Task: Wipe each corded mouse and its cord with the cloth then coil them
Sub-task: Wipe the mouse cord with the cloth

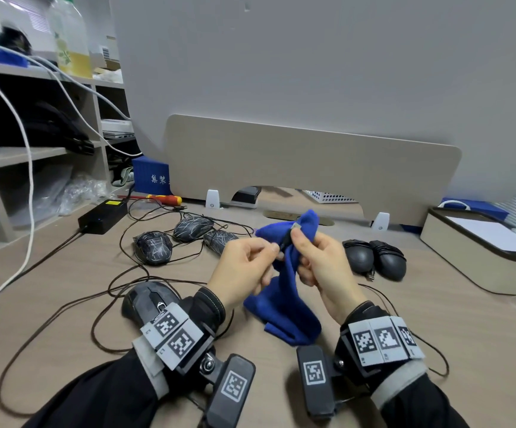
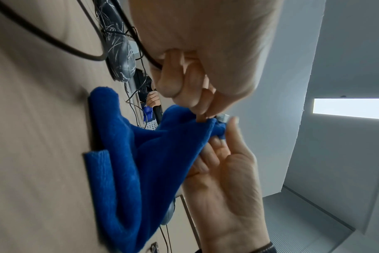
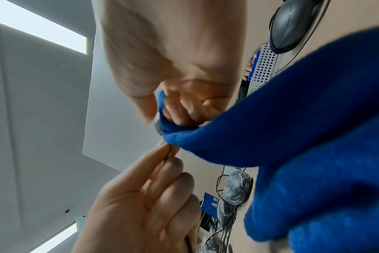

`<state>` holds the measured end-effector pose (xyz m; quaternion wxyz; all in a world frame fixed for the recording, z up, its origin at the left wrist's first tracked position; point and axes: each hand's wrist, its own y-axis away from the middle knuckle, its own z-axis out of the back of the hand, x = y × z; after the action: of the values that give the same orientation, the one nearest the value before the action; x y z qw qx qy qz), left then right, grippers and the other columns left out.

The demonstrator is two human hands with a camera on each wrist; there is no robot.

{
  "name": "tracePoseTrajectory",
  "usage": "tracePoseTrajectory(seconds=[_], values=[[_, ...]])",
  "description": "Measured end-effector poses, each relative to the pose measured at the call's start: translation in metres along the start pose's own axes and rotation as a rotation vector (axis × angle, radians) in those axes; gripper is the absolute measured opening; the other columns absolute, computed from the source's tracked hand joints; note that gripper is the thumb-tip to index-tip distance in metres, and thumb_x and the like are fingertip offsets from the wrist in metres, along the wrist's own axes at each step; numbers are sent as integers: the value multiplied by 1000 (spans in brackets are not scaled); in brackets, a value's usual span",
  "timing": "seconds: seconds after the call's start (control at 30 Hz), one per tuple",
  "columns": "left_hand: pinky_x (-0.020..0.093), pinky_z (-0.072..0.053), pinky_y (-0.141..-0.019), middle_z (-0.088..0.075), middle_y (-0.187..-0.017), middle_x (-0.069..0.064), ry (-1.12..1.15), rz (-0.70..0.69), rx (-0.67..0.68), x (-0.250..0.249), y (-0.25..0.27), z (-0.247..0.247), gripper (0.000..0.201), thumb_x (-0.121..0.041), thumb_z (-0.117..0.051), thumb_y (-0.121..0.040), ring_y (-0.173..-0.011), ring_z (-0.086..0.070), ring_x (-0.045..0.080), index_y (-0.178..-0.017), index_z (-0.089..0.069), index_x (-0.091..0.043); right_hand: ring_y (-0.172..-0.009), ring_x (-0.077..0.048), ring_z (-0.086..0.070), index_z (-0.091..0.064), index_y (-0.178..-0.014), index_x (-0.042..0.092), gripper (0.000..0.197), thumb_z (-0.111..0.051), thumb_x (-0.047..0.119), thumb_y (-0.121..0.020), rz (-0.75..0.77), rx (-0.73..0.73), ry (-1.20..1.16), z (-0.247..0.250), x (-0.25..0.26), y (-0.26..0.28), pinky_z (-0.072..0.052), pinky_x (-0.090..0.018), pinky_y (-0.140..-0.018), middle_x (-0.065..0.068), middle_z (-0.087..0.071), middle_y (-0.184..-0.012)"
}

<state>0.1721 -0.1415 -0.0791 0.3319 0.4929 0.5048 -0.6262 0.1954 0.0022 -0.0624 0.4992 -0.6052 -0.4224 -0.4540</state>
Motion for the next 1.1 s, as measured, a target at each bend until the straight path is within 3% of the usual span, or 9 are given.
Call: tracePoseTrajectory(seconds=[0.13,0.3,0.5,0.67,0.83,0.93,1.0,1.1], values=[[20,-30,-34,-58,-50,14,24,87,7,0,-5,5,36,-14,-39,-105,-34,-45,19,-84,-62,3,-40,-8,-24,-44,-62,17,41,-59,22,-100,10,-121,-49,9,0,-5,-20,-20,-38,4,-31,-52],[17,-24,-35,-49,-47,10,-97,68,64,-1,1,4,30,-4,-49,-98,-34,-36,17,-71,-61,-2,-39,-8,-26,-40,-64,15,42,-60,23,-100,-15,-201,-80,11,-4,-6,-21,-21,-39,5,-33,-50],[16,-29,-35,-52,-46,2,-157,63,63,6,-2,5,23,-2,-54,-97,-35,-39,10,-76,-64,-1,-42,-12,-25,-42,-72,17,35,-60,32,-99,-208,-258,-44,17,-7,-11,-17,-22,-42,0,-32,-55],[19,-37,-41,-62,-53,1,-309,173,188,16,-4,6,16,-9,-63,-94,-43,-48,10,-80,-68,-4,-34,-10,-27,-48,-83,10,16,-59,14,-93,-246,-431,42,29,-15,-15,-19,-18,-34,-4,-36,-60],[16,-37,-43,-57,-50,0,-497,206,308,17,-3,7,18,-10,-64,-93,-37,-43,5,-81,-71,1,-40,-12,-19,-36,-70,19,31,-56,12,-92,-271,-304,268,32,-8,-15,-14,-18,-38,-2,-29,-56],[15,-39,-46,-59,-56,1,-522,200,314,16,0,5,22,-11,-63,-94,-43,-45,4,-87,-72,8,-40,-13,-25,-42,-69,17,29,-59,15,-92,-364,-186,431,37,-9,-16,-18,-18,-41,-3,-37,-53],[18,-44,-53,-66,-67,2,-568,155,277,7,1,9,20,-15,-64,-93,-54,-51,6,-93,-75,2,-39,-14,-31,-53,-77,11,18,-62,16,-91,-401,-187,461,41,-8,-16,-23,-19,-42,-5,-46,-56],[23,-51,-79,-74,-96,3,-722,74,225,-12,-3,26,16,-14,-65,-91,-80,-63,10,-104,-75,-13,-41,-15,-36,-59,-98,8,9,-61,14,-92,-293,-290,469,42,3,-17,-29,-19,-40,-6,-50,-62]])
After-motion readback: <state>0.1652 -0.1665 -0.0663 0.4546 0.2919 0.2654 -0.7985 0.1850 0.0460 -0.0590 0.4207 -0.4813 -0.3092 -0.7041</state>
